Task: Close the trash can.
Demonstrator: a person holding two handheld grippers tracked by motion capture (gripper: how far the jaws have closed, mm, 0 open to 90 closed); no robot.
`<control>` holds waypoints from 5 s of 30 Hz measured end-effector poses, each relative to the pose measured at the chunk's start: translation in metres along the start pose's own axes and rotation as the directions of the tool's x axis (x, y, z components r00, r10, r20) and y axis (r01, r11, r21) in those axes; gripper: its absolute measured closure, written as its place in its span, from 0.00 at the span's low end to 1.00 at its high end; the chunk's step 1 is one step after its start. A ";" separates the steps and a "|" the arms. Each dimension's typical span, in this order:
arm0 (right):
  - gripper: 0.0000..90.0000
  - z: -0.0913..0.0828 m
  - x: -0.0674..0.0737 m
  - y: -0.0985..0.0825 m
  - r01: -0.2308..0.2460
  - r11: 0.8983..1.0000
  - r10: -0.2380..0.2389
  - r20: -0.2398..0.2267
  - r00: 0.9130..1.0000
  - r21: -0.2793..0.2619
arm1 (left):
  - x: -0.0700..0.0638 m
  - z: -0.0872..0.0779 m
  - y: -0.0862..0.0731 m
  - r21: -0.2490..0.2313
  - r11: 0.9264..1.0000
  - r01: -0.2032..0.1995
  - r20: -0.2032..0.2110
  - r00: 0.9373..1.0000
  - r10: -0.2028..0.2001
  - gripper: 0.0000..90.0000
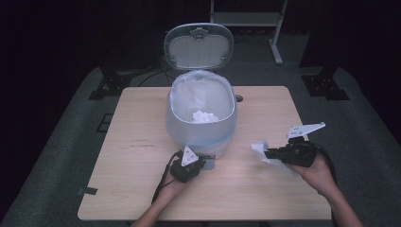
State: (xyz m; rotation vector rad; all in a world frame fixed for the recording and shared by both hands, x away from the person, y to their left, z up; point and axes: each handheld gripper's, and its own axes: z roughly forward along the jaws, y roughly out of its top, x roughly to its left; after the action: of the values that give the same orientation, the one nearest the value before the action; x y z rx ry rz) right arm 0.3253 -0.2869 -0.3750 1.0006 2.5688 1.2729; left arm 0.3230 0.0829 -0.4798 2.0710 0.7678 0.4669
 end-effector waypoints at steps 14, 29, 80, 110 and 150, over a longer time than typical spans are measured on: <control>0.95 -0.015 0.009 0.019 0.022 0.999 -0.022 -0.011 1.000 -0.031 | 0.000 0.000 0.000 0.002 1.000 0.001 0.003 1.000 -0.001 0.91; 0.95 -0.023 0.018 0.041 0.043 0.998 -0.045 -0.029 0.999 -0.052 | 0.000 0.000 0.000 0.001 1.000 0.004 0.006 1.000 -0.004 0.91; 0.95 -0.066 0.041 0.115 0.133 0.983 -0.135 -0.004 0.991 -0.126 | 0.001 0.000 0.000 0.008 1.000 0.002 0.005 1.000 -0.002 0.91; 0.95 -0.079 0.059 0.167 0.202 0.968 -0.202 0.014 0.979 -0.148 | 0.001 0.000 0.000 0.001 1.000 0.007 0.010 1.000 -0.007 0.91; 0.95 -0.063 0.080 0.226 0.277 0.947 -0.283 -0.014 0.959 -0.159 | 0.002 0.000 0.000 0.006 1.000 0.011 0.013 1.000 -0.011 0.91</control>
State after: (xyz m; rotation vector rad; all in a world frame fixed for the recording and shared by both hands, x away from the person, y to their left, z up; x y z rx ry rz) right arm 0.3554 -0.1831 -0.1519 0.5630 2.4772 1.3944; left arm 0.3242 0.0840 -0.4795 2.0725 0.7729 0.4452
